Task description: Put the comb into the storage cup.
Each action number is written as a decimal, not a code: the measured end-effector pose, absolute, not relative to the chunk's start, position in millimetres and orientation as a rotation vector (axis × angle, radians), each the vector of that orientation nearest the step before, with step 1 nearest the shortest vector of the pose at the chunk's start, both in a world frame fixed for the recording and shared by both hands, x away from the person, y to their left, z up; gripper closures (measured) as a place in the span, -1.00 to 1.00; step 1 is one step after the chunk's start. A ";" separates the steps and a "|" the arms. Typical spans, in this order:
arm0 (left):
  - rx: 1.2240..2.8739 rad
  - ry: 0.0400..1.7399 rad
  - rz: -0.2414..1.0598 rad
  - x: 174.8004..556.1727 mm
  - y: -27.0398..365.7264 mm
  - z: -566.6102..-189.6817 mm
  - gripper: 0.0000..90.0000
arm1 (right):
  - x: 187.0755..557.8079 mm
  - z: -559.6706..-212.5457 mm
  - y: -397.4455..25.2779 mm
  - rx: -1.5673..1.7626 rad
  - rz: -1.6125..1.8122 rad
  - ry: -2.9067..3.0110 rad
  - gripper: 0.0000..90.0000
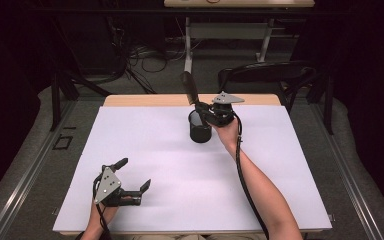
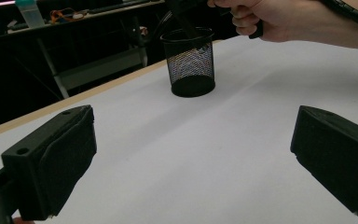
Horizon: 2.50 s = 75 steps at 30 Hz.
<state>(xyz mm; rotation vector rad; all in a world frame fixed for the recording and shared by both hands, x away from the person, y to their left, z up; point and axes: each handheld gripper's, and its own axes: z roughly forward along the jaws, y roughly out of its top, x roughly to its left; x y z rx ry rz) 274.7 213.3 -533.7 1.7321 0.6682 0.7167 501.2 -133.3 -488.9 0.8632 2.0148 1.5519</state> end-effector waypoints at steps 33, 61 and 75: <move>1.734 0.663 0.716 274.7 212.9 -533.7 -0.99 | 500.4 -500.6 -129.8 0.878 1.484 2.068 0.61; 1.736 0.662 0.717 274.5 212.8 -533.5 -0.99 | 500.8 -506.5 -125.0 0.879 1.429 2.117 0.61; 1.729 0.661 0.714 274.0 212.6 -533.5 -0.99 | 498.1 -506.2 -119.9 0.837 1.375 2.135 0.61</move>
